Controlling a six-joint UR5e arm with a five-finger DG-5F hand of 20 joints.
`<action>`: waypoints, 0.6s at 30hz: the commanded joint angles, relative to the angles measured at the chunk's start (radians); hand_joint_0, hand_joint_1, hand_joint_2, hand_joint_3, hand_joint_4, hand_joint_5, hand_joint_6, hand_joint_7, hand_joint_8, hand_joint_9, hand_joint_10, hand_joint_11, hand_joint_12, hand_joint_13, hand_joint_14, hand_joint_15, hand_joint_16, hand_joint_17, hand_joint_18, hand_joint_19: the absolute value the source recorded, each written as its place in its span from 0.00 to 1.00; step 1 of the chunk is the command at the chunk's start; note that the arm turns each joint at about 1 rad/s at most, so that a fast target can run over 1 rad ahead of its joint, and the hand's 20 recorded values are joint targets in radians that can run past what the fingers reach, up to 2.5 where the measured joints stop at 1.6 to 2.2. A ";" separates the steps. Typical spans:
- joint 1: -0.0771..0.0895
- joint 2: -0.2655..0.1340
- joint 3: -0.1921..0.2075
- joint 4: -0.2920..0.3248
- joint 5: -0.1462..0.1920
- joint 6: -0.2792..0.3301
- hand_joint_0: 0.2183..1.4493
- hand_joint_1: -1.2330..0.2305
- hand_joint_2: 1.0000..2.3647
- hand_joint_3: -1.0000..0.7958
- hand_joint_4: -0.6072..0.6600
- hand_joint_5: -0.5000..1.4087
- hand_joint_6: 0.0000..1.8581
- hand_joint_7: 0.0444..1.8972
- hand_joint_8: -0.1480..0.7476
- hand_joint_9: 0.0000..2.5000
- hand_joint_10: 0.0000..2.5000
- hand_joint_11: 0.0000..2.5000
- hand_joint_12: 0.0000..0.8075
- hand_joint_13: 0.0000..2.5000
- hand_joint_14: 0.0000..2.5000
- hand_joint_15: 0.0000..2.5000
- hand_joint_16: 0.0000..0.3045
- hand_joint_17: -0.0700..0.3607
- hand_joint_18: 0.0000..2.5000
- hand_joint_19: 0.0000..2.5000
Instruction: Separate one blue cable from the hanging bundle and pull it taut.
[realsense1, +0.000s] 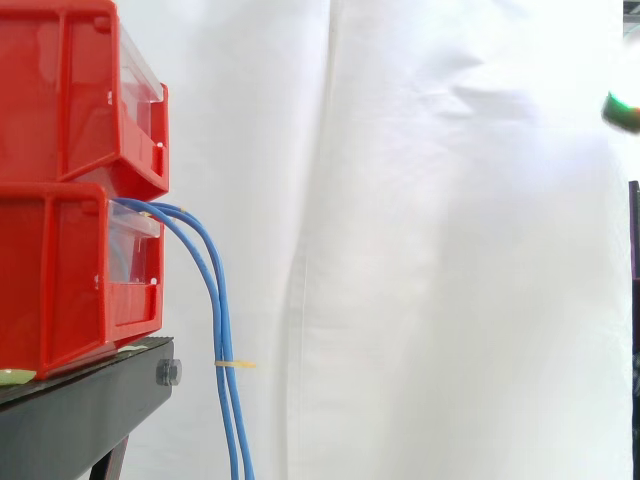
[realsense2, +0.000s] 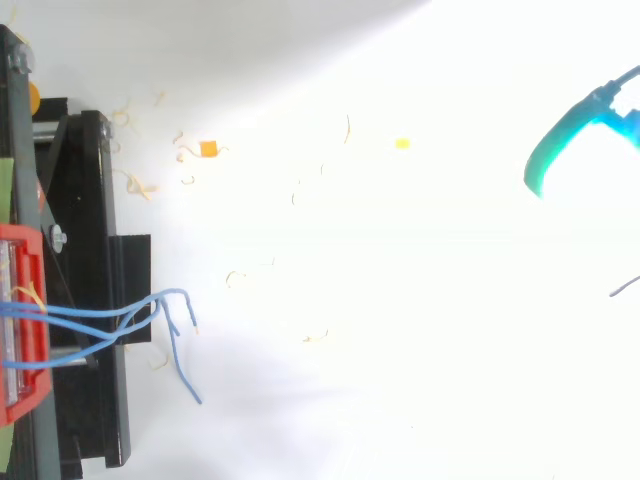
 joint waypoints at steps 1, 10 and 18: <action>0.000 -0.017 0.000 -0.050 0.004 -0.036 0.12 0.56 0.00 0.28 0.65 0.16 0.27 0.31 0.52 0.51 0.01 0.19 0.47 0.50 0.01 0.22 0.23 0.53 0.54 0.12; 0.002 -0.086 0.000 -0.010 0.049 -0.142 0.05 0.65 0.00 0.28 0.73 0.15 0.27 0.28 0.61 0.47 0.00 0.11 0.54 0.50 0.01 0.19 0.27 0.59 0.62 0.05; -0.019 -0.181 0.006 0.056 0.061 -0.189 0.04 0.71 0.00 0.28 0.72 0.14 0.27 0.27 0.62 0.50 0.00 0.10 0.55 0.55 0.01 0.20 0.28 0.60 0.69 0.05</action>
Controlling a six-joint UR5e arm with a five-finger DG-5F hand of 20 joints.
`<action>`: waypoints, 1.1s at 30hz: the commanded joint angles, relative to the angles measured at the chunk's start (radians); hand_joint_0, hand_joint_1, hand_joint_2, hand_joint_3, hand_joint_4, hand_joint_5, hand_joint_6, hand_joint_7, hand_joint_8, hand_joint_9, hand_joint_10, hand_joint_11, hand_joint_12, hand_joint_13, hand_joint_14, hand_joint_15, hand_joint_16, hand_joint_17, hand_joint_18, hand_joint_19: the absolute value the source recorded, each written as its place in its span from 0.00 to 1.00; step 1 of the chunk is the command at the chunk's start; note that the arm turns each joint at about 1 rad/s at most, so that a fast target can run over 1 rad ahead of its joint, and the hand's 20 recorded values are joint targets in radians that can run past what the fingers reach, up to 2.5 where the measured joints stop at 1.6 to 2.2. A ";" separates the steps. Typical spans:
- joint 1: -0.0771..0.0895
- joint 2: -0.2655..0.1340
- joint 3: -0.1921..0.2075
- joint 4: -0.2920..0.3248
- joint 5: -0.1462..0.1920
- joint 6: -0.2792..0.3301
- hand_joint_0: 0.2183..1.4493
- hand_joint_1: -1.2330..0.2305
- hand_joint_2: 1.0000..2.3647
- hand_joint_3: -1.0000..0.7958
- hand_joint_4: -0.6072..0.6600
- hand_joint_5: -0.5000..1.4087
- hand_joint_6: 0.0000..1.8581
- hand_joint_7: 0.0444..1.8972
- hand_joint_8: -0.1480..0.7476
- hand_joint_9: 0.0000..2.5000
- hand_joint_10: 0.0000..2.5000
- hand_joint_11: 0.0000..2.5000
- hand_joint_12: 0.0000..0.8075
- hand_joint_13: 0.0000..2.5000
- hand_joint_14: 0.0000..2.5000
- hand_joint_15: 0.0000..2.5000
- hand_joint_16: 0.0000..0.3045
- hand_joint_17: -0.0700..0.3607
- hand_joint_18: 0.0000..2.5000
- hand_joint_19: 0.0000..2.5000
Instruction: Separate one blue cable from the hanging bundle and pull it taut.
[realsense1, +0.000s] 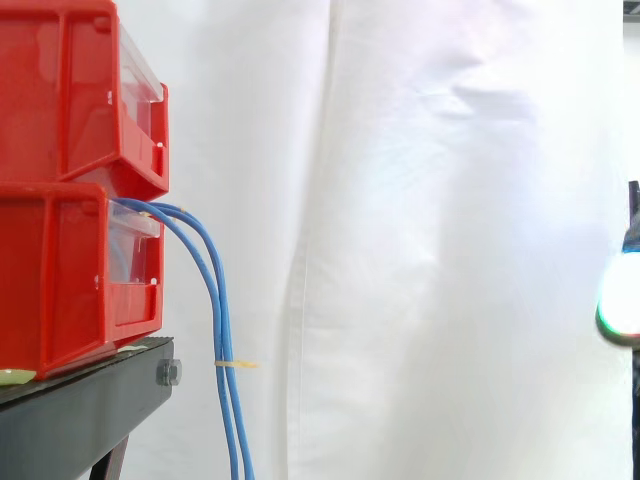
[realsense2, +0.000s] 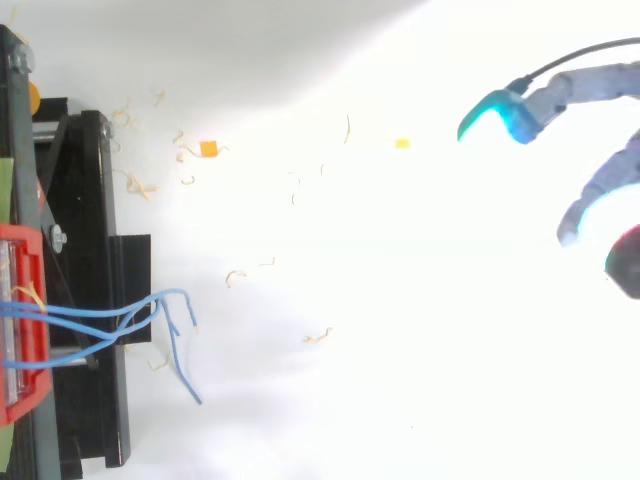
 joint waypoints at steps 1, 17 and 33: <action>-0.011 -0.045 0.005 0.023 -0.001 -0.008 0.05 0.71 0.00 0.28 0.70 0.14 0.27 0.27 0.62 0.49 0.00 0.10 0.55 0.55 0.01 0.20 0.27 0.59 0.67 0.06; -0.059 -0.153 0.172 0.121 0.041 -0.347 0.06 0.70 0.00 0.28 0.60 0.14 0.27 0.27 0.55 0.39 0.00 0.12 0.51 0.38 0.01 0.19 0.19 0.46 0.40 0.11; -0.063 -0.374 0.333 0.226 -0.008 -0.254 0.07 0.70 0.00 0.28 0.60 0.15 0.27 0.27 0.54 0.37 0.00 0.13 0.49 0.35 0.01 0.19 0.17 0.44 0.35 0.11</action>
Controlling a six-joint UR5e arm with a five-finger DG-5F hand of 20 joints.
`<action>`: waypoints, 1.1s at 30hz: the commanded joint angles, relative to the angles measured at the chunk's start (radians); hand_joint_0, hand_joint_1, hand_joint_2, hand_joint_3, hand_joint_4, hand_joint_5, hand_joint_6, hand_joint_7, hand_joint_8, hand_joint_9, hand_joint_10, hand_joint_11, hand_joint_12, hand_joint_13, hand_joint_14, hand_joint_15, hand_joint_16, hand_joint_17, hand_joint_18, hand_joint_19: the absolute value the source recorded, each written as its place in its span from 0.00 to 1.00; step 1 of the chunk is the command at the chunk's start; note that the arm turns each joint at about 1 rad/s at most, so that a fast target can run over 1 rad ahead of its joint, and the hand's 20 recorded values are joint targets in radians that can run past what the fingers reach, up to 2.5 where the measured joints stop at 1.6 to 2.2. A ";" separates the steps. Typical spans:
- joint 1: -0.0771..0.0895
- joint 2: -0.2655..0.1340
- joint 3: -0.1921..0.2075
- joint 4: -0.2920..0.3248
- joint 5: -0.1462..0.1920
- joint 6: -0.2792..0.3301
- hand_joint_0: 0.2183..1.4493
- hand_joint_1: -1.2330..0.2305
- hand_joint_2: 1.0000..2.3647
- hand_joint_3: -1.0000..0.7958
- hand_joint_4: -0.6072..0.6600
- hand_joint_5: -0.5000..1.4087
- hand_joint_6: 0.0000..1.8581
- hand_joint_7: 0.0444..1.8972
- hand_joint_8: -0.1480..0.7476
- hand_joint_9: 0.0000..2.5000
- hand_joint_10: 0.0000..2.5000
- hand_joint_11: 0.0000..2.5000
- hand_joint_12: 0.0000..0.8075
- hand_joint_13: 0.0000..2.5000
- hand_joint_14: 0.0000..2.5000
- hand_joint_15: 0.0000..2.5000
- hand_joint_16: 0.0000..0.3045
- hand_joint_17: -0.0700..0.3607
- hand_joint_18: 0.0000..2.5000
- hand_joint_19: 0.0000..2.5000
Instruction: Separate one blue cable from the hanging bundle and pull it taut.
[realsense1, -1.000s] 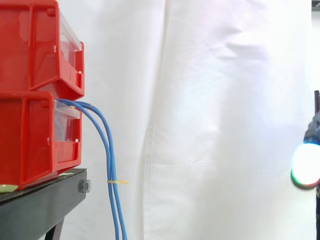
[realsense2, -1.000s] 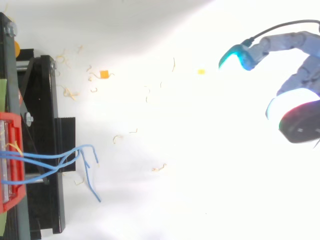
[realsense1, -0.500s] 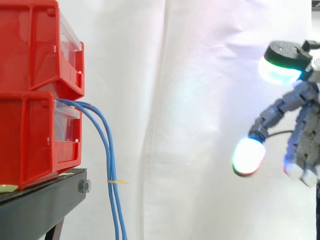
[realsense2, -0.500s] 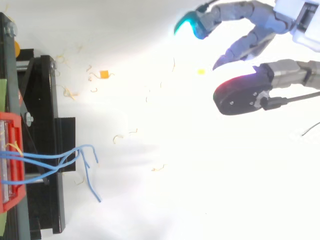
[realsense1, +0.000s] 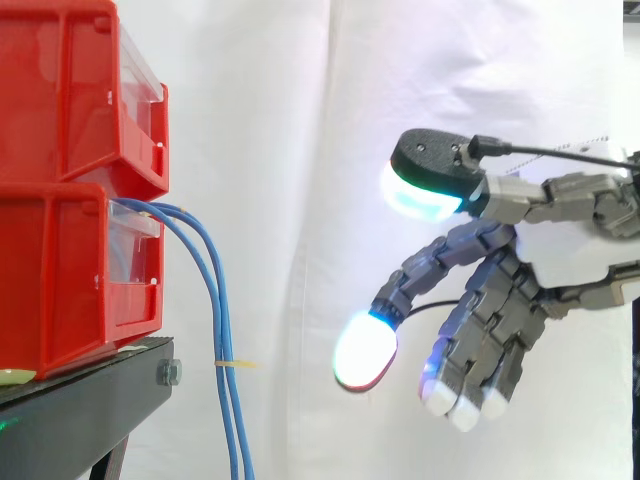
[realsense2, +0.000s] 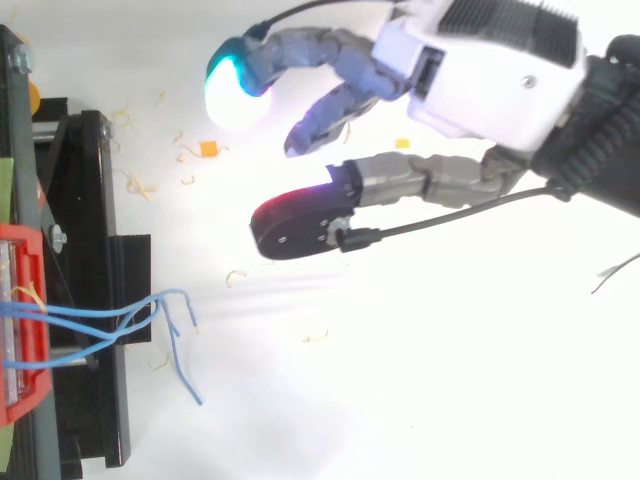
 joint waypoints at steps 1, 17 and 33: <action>0.004 -0.020 0.020 -0.004 -0.013 0.007 0.07 0.70 0.00 0.28 0.60 0.15 0.27 0.28 0.54 0.37 0.00 0.14 0.49 0.35 0.01 0.19 0.17 0.44 0.35 0.11; 0.062 -0.130 0.056 0.189 -0.002 -0.007 0.07 0.69 0.00 0.28 0.60 0.15 0.27 0.28 0.54 0.37 0.00 0.15 0.48 0.34 0.01 0.19 0.17 0.43 0.33 0.11; 0.130 -0.182 0.143 0.079 0.056 0.208 0.08 0.67 0.00 0.28 0.62 0.16 0.27 0.32 0.54 0.37 0.00 0.15 0.49 0.34 0.01 0.19 0.17 0.43 0.33 0.13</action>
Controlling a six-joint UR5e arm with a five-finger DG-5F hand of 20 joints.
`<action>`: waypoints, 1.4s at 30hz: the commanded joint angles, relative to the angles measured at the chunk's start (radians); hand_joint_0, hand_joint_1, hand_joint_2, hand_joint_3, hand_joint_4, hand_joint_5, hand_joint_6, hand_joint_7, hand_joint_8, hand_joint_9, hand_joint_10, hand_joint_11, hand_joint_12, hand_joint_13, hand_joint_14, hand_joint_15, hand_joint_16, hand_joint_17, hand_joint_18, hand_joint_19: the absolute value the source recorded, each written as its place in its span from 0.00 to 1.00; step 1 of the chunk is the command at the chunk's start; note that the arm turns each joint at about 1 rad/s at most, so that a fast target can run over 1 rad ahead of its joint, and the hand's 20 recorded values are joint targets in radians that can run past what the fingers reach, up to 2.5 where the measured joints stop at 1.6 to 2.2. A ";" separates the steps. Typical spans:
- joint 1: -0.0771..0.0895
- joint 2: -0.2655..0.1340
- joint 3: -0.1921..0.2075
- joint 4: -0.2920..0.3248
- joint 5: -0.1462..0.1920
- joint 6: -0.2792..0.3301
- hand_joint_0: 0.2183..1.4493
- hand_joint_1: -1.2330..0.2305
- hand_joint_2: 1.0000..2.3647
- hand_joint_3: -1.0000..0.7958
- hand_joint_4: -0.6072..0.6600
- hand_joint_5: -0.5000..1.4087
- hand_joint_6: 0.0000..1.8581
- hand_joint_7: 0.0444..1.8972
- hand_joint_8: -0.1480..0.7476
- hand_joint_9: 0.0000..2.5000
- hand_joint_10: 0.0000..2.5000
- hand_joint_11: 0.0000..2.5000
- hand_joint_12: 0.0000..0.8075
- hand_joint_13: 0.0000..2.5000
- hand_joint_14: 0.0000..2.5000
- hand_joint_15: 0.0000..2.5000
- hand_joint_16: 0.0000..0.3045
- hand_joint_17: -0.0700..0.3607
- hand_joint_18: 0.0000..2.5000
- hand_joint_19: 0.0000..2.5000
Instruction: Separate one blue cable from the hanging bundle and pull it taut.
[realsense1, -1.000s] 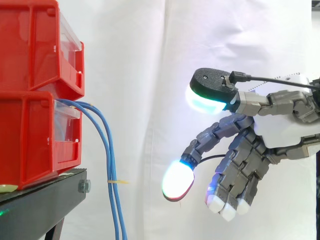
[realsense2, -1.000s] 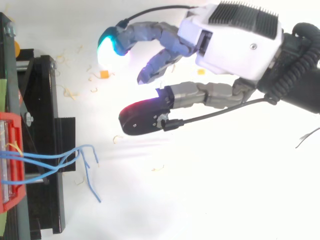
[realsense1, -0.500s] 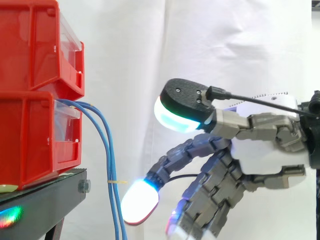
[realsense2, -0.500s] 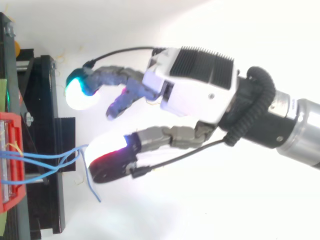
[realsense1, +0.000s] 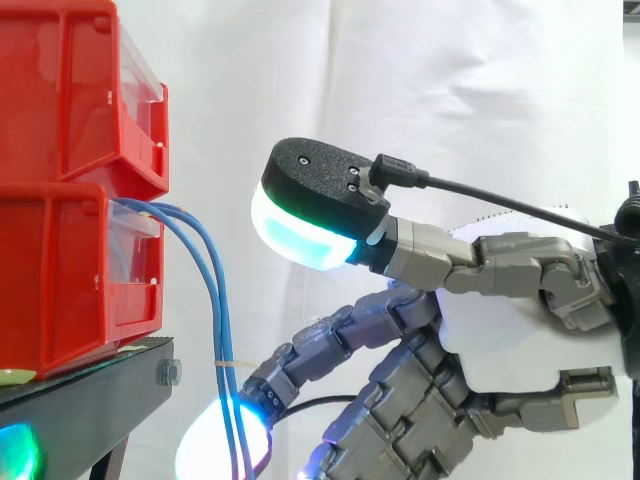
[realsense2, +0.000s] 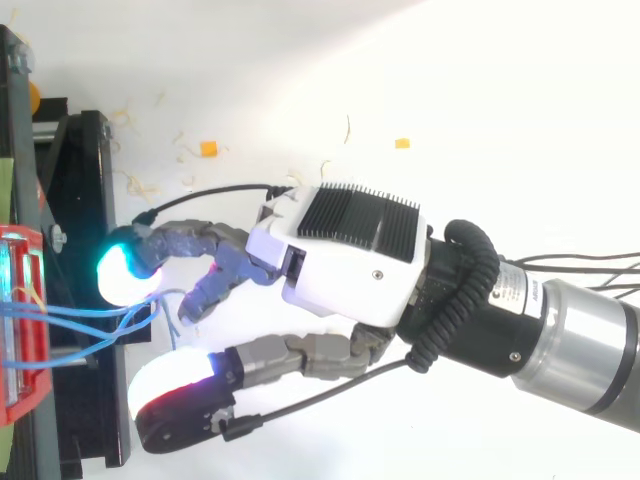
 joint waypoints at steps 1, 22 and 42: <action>0.012 0.000 0.004 -0.027 0.004 0.047 0.08 0.67 0.00 0.28 0.62 0.16 0.27 0.32 0.54 0.37 0.00 0.15 0.48 0.34 0.01 0.19 0.17 0.43 0.33 0.13; 0.020 0.001 0.065 -0.198 -0.009 0.158 0.08 0.65 0.00 0.28 0.63 0.16 0.27 0.34 0.53 0.38 0.00 0.17 0.49 0.35 0.01 0.20 0.17 0.43 0.33 0.14; 0.014 0.001 0.103 -0.436 -0.116 0.405 0.11 0.66 0.00 0.28 0.69 0.20 0.27 0.41 0.53 0.42 0.01 0.20 0.47 0.37 0.01 0.21 0.17 0.43 0.36 0.17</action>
